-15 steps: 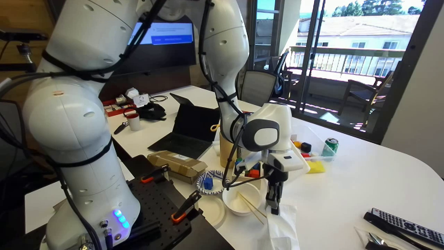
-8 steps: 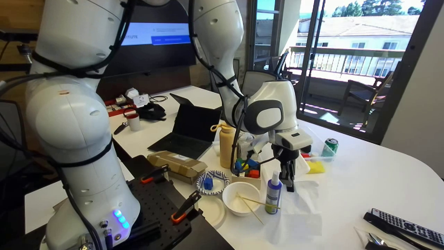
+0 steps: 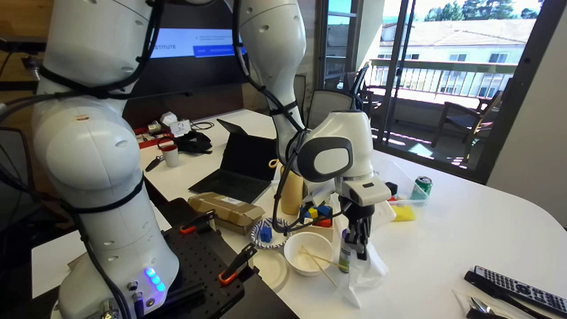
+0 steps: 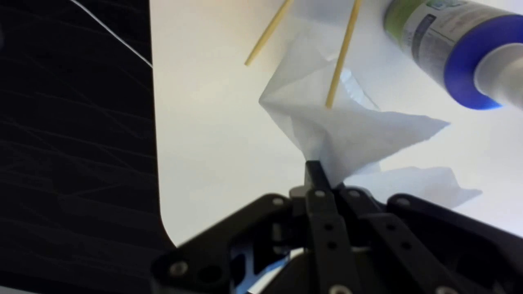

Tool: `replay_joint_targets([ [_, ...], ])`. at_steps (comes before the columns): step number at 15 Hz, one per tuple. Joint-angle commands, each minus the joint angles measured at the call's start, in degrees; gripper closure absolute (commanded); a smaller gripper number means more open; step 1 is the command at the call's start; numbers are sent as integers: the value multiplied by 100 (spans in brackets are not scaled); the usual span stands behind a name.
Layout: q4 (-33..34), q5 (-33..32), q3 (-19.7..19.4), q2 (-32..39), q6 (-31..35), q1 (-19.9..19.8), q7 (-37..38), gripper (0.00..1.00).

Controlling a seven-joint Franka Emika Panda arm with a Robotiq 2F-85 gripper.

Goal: Pick up a tissue and put it on the table

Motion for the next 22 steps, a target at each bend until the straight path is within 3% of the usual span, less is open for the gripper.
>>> replay_joint_targets([
  [1,-363,243,-357,78,231,68,-180,100],
  [6,-443,427,-676,444,150,-20,-310,100],
  [9,-344,690,-406,785,136,-207,-532,100],
  [14,-40,1050,25,1366,34,-174,-643,100],
  [20,391,1213,146,1956,-64,-168,-665,100],
  [22,469,1243,129,2065,-104,-153,-676,72],
])
